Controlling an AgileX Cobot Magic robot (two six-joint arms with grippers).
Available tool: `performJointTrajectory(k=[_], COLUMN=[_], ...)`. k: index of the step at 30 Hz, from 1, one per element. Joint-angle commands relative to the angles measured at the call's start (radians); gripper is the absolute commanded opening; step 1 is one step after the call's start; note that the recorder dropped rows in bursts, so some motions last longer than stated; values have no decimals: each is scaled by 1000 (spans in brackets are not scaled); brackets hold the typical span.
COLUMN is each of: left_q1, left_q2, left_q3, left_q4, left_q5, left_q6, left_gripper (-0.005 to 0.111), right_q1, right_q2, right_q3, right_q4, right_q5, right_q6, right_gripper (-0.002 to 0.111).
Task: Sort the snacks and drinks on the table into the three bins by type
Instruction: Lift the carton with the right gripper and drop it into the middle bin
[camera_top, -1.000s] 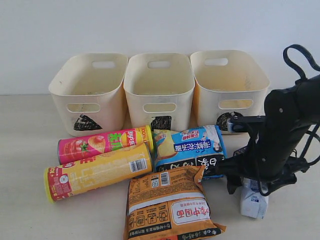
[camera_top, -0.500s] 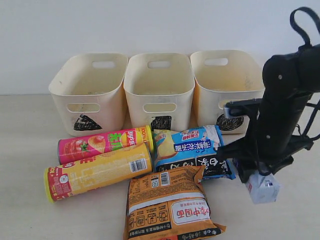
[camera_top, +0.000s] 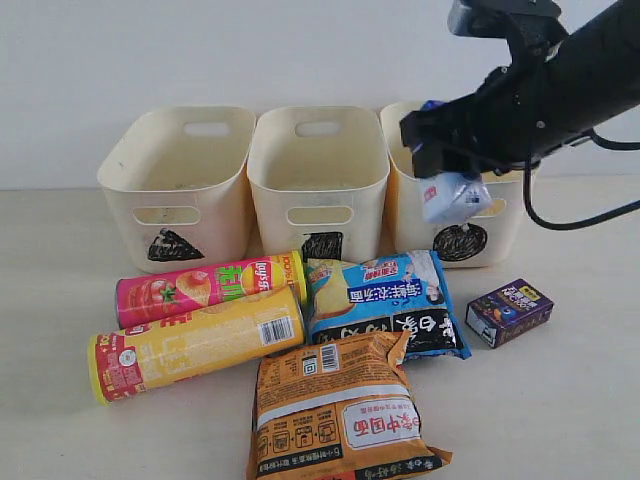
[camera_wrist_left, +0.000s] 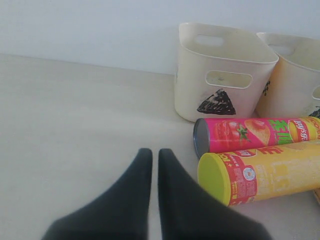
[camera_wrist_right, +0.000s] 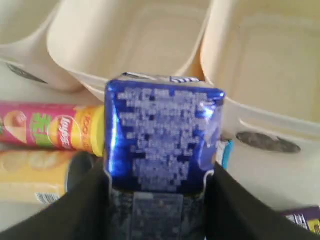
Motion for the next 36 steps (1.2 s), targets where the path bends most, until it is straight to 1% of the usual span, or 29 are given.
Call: performJointTrajectory(k=[1, 4, 11, 14, 18, 25, 26, 28, 30, 32, 34, 35, 36], left_q1=[4, 4, 4, 4, 4, 4, 4, 4, 4, 4, 4, 4, 4], left_q2=[-2, -2, -2, -2, -2, -2, -2, -2, -2, -2, -2, -2, -2], left_q3=[4, 4, 4, 4, 4, 4, 4, 4, 4, 4, 4, 4, 4], left_q4=[1, 1, 1, 1, 1, 1, 1, 1, 1, 1, 1, 1, 1], left_q5=[3, 3, 3, 3, 3, 3, 3, 3, 3, 3, 3, 3, 3], left_q6=[6, 6, 6, 6, 6, 6, 6, 6, 6, 6, 6, 6, 6], left_gripper=[4, 4, 4, 4, 4, 4, 4, 4, 4, 4, 4, 4, 4], right_q1=[1, 1, 11, 53, 80, 80, 80, 80, 80, 80, 80, 80, 80], right_q2=[44, 128, 320, 431, 530, 604, 605, 612, 614, 614, 612, 608, 600], right_q3=[-9, -83, -293, -426, -525, -559, -559, -559, -559, -559, -561, -568, -573], right_q4=[199, 240, 254, 264, 264, 264, 264, 262, 262, 262, 262, 260, 260], right_q5=[-209, -229, -211, -215, -239, -268, -273, -275, -281, -281, -285, -281, -276], right_q6=[-208, -263, -266, -305, -325, -325, -325, -325, -325, -325, -325, -327, -327], right_gripper=[0, 0, 0, 0, 0, 1, 4, 15, 36, 63, 84, 90, 92])
